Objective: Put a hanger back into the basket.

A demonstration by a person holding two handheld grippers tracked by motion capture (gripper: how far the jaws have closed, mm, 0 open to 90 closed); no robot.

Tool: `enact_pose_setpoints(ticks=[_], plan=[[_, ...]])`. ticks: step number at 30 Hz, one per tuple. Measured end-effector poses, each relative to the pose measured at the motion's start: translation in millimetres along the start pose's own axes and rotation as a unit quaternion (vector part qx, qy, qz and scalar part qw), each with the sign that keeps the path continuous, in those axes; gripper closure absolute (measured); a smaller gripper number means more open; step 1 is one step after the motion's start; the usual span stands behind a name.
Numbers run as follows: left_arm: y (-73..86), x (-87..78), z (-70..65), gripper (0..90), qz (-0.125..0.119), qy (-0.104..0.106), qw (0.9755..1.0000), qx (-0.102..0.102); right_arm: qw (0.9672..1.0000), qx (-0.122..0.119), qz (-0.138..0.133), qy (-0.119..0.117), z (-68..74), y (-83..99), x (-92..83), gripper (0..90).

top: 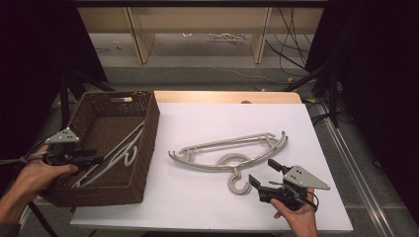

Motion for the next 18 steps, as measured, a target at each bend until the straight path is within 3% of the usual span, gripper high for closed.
enact_pose_setpoints(ticks=[2,3,4,7,9,11,12,13,14,15,16,18], plan=[[-2.4,-0.4,-1.1,43.6,-0.007,-0.003,0.9999,-0.012,1.0,-0.003,0.003,0.001,-0.2,0.9,-0.4,16.3],[-8.2,-1.3,1.5,39.5,-0.025,-0.018,0.9994,-0.016,1.0,-0.003,0.004,0.002,-0.3,1.1,-0.5,16.3],[-14.0,-0.7,2.5,37.2,-0.046,-0.027,0.9984,-0.016,1.0,-0.001,0.002,0.0,0.1,0.7,-0.3,16.3],[-21.5,-2.1,0.8,32.8,-0.063,-0.031,0.9974,-0.012,1.0,-0.003,0.001,0.004,-0.6,-0.1,-0.5,16.2],[-33.9,-4.7,-8.0,30.3,-0.088,-0.046,0.9942,-0.041,0.9999,-0.004,0.007,0.007,-1.5,1.4,-0.8,16.3],[-39.1,-5.9,-9.3,28.3,-0.101,-0.046,0.9931,-0.036,1.0,0.001,0.001,0.001,-0.3,0.6,0.0,16.2],[-49.7,-8.8,-16.2,27.8,-0.128,-0.044,0.9893,-0.054,1.0,-0.003,0.002,0.002,-0.3,0.4,-0.5,16.2],[-49.7,-8.8,-16.2,27.4,-0.128,-0.044,0.9893,-0.054,1.0,-0.003,0.003,0.002,-0.4,0.9,-0.5,16.2],[-60.0,-11.8,-21.9,26.3,-0.149,-0.045,0.9863,-0.055,1.0,-0.001,0.003,0.001,-0.2,1.2,-0.4,16.2],[-60.0,-11.8,-21.9,25.9,-0.149,-0.045,0.9863,-0.055,1.0,-0.001,0.003,0.001,-0.2,1.2,-0.4,16.2],[-69.9,-14.0,-29.9,25.1,-0.166,-0.046,0.9832,-0.06,1.0,0.0,0.002,0.0,0.0,0.2,-0.3,16.2],[-79.3,-13.3,-38.5,23.7,-0.178,-0.039,0.9817,-0.054,1.0,-0.002,0.002,0.001,0.0,0.5,-0.2,16.2]])
Point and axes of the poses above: each handheld gripper's, and its own axes: x roughly forward along the jaws, y roughly out of its underside, z roughly to its left, the point moved 8 cm from there along x, roughly forward along the jaws, and after that the axes turned 12 degrees about x, right-handed, at the moved point
